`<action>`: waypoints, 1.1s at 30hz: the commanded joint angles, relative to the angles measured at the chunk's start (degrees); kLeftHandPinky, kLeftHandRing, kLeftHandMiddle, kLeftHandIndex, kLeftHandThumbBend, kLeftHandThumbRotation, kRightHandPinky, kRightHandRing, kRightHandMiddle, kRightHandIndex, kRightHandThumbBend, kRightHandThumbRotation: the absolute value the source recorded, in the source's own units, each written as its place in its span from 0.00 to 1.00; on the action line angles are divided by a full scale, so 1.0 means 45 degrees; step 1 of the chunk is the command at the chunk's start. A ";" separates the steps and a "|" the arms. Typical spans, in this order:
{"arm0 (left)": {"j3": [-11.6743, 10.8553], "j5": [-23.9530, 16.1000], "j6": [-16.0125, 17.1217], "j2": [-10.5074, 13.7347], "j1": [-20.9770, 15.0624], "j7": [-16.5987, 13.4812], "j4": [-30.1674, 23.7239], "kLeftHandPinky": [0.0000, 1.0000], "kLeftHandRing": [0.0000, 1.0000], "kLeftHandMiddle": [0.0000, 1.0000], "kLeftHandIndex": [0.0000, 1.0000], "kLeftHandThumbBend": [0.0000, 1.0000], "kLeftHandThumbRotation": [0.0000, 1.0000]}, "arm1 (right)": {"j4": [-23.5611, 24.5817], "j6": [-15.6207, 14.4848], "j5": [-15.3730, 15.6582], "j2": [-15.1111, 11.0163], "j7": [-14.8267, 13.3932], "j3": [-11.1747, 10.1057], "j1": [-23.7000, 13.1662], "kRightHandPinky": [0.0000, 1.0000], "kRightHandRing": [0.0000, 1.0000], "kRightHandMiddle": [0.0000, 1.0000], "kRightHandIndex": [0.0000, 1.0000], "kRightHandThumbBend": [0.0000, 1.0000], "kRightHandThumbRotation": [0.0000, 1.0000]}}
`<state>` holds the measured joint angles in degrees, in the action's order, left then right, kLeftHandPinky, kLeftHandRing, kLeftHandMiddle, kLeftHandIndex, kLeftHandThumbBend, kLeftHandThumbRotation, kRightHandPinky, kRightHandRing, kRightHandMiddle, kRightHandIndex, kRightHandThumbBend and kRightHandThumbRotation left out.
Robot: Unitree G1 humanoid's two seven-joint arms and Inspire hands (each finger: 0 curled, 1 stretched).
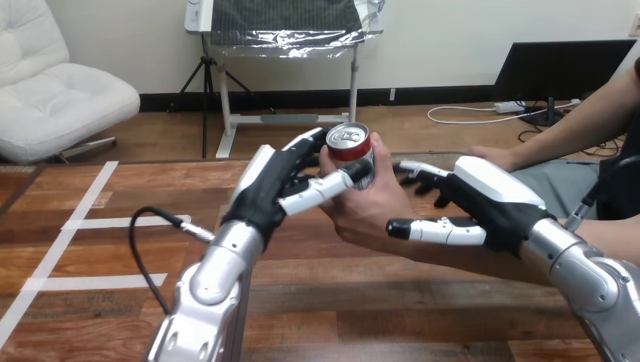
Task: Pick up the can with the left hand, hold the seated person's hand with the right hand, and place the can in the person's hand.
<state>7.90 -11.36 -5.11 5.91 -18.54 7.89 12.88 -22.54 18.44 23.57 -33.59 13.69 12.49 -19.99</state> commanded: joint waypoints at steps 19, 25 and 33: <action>-0.0979 0.0232 0.0207 0.0528 0.1100 -0.0573 -0.2742 1.00 0.99 0.93 0.91 0.70 1.00 | 0.0055 0.0586 -0.1193 0.0734 -0.0175 -0.0437 0.0775 0.80 0.93 0.95 0.95 1.00 1.00; -0.1398 0.0574 -0.0119 0.0247 0.2010 -0.0962 -0.4284 1.00 0.99 0.93 0.91 0.70 1.00 | 0.0566 0.0588 -0.2575 0.1504 -0.0278 -0.1034 0.1345 0.80 0.91 0.94 0.95 1.00 1.00; -0.1660 0.0958 -0.0284 0.0038 0.2643 -0.1252 -0.5370 1.00 0.98 0.92 0.91 0.71 1.00 | 0.0868 0.1052 -0.4122 0.2207 -0.0048 -0.1566 0.1785 0.83 0.92 0.94 0.94 0.99 1.00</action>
<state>2.15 -8.15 -6.57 6.69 -6.33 3.50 -5.43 -20.80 21.46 8.80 -27.19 12.90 6.62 -12.70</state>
